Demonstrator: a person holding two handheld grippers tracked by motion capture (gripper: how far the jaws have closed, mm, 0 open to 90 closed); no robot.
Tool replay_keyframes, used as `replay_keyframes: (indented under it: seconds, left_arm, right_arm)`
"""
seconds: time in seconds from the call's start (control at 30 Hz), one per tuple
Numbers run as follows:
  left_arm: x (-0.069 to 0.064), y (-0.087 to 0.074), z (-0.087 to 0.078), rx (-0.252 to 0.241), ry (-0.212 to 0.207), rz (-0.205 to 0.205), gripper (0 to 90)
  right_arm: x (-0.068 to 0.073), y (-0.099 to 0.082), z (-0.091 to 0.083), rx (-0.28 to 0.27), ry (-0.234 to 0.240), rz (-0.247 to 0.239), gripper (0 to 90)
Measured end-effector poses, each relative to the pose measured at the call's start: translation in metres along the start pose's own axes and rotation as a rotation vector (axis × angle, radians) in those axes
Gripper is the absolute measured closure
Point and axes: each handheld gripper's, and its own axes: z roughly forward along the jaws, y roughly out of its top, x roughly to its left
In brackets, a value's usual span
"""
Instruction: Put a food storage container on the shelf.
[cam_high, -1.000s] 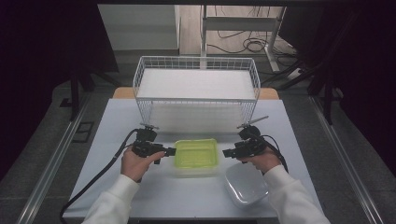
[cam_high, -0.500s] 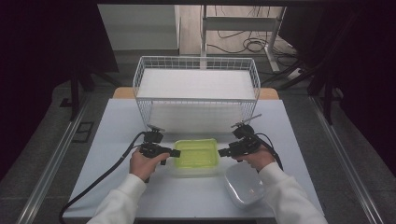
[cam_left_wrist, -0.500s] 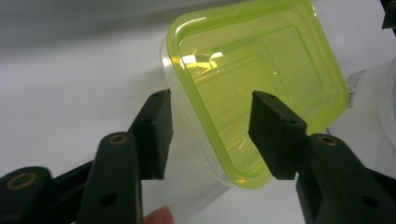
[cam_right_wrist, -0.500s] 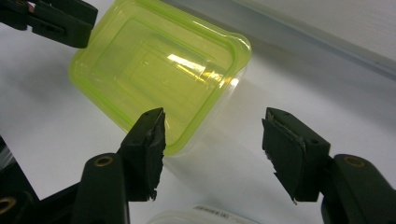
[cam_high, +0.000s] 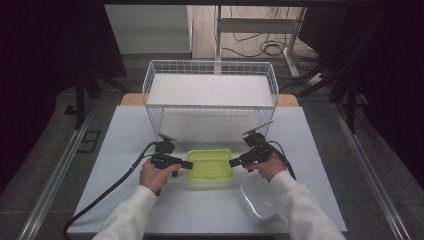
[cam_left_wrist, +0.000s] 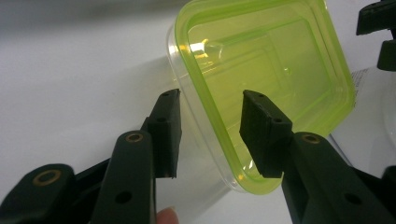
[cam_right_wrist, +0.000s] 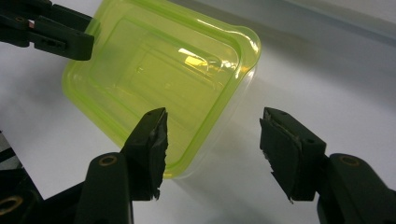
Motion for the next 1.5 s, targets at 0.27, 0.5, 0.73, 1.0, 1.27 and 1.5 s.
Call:
replay_keyframes:
  seconds: [0.27,0.5,0.73,1.0,1.27,1.5]
  left_arm:
    - [0.002,0.000,0.003,0.000,-0.018,-0.017,64.3]
    - [0.004,0.001,0.003,0.003,-0.028,-0.017,64.9]
    - [0.004,0.001,0.003,-0.001,-0.033,-0.023,65.6]
    - [0.004,0.001,0.004,0.000,-0.039,-0.025,66.3]
    - [0.004,0.000,0.003,0.000,-0.048,-0.025,67.6]
    - [0.008,-0.001,0.001,0.001,-0.084,-0.028,70.8]
  right_arm:
    - [-0.005,0.004,0.014,0.041,0.029,0.037,46.7]
    - [-0.007,0.005,0.021,0.067,0.035,0.066,50.4]
    - [-0.006,0.006,0.027,0.083,0.042,0.067,54.2]
    - [-0.008,0.006,0.029,0.082,0.060,0.101,60.1]
    - [-0.013,0.006,0.029,0.092,0.094,0.144,63.5]
    - [-0.016,0.003,0.027,0.080,0.130,0.186,68.5]
